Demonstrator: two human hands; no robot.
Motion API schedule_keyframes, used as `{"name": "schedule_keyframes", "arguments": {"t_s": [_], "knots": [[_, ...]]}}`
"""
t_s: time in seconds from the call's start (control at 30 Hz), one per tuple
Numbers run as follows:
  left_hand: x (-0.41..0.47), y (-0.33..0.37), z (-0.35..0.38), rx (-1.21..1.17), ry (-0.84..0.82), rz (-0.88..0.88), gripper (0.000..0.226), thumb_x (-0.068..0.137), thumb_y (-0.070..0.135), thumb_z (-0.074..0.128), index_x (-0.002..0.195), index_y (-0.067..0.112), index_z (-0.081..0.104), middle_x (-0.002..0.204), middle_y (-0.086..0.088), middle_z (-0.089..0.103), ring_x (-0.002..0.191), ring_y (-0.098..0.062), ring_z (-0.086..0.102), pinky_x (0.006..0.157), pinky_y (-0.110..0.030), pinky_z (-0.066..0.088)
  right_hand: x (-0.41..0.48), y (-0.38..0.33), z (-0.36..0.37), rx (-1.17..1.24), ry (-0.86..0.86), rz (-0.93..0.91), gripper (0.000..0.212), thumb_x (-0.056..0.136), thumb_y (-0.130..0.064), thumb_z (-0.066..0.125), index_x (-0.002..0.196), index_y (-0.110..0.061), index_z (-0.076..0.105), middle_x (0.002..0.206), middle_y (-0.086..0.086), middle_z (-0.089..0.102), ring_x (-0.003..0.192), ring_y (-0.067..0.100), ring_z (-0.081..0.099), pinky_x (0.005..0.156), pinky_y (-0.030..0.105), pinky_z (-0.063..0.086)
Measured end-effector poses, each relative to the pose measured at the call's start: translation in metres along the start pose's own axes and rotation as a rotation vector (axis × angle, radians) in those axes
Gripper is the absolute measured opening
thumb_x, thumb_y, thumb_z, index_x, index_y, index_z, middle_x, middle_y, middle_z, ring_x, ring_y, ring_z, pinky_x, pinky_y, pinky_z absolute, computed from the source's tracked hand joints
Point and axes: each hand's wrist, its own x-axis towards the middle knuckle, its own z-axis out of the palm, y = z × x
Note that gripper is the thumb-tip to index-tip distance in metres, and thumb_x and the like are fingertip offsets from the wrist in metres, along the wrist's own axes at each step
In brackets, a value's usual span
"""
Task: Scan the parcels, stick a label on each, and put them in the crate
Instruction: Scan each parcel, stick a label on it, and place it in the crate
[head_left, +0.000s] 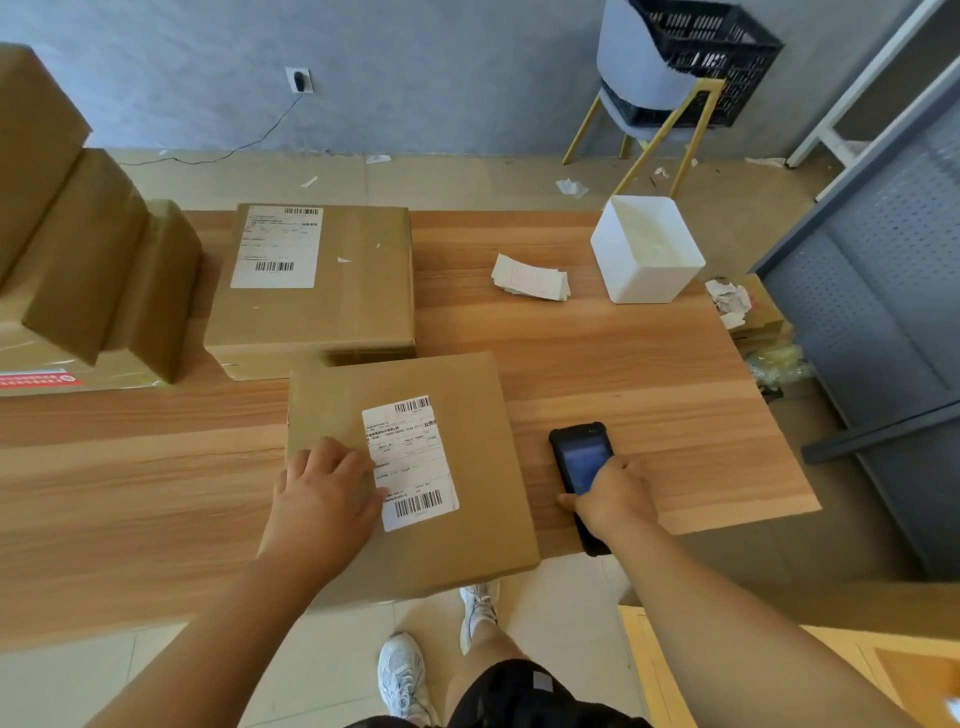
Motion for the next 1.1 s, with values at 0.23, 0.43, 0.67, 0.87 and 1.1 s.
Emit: {"name": "schedule_keyframes", "arguments": {"t_s": [0.23,0.43,0.67,0.87,1.1], "knots": [[0.035,0.026,-0.004,-0.089,0.001,-0.006,0.027,0.084,0.031,0.066,0.107,0.017,0.065,0.116,0.000,0.056,0.103,-0.025,0.050,0.081,-0.036,0.045,0.044,-0.003,-0.028,-0.022,0.115,-0.189,0.065,0.082,-0.063,0.055,0.124,-0.015,0.047,0.125,0.006,0.048,0.109,0.025,0.051,0.082,0.037,0.049],[0.092,0.063,-0.002,-0.119,0.009,0.038,0.030,0.084,0.023,0.066,0.113,0.014,0.066,0.116,-0.002,0.060,0.105,-0.027,0.055,0.088,-0.038,0.045,0.108,-0.041,-0.073,0.078,-0.121,-0.295,0.039,0.088,-0.045,0.058,0.116,-0.018,0.056,0.104,-0.003,0.062,0.086,0.014,0.056,0.077,0.032,0.049],[0.143,0.086,0.008,0.006,-0.078,0.008,0.038,0.089,0.048,0.050,0.124,0.033,0.055,0.125,0.012,0.052,0.117,-0.016,0.045,0.096,-0.028,0.033,0.191,-0.101,-0.105,0.136,-0.069,-0.267,0.045,0.092,-0.041,0.054,0.126,-0.012,0.051,0.119,0.006,0.060,0.101,0.026,0.059,0.074,0.031,0.044],[0.143,0.085,0.016,-0.028,-0.058,-0.054,0.031,0.080,0.048,0.065,0.104,0.028,0.066,0.108,0.006,0.059,0.104,-0.025,0.052,0.092,-0.038,0.037,0.239,-0.143,-0.102,0.252,0.039,-0.225,0.049,0.089,-0.044,0.059,0.120,-0.006,0.053,0.115,0.011,0.062,0.095,0.030,0.061,0.066,0.031,0.039],[0.139,0.085,0.019,-0.073,0.000,-0.081,0.040,0.077,0.057,0.051,0.093,0.024,0.068,0.095,0.004,0.061,0.088,-0.026,0.056,0.081,-0.043,0.045,0.255,-0.145,-0.098,0.481,0.079,-0.107,0.024,0.084,-0.030,0.071,0.089,-0.013,0.055,0.096,0.006,0.063,0.079,0.023,0.054,0.068,0.031,0.039]]}}
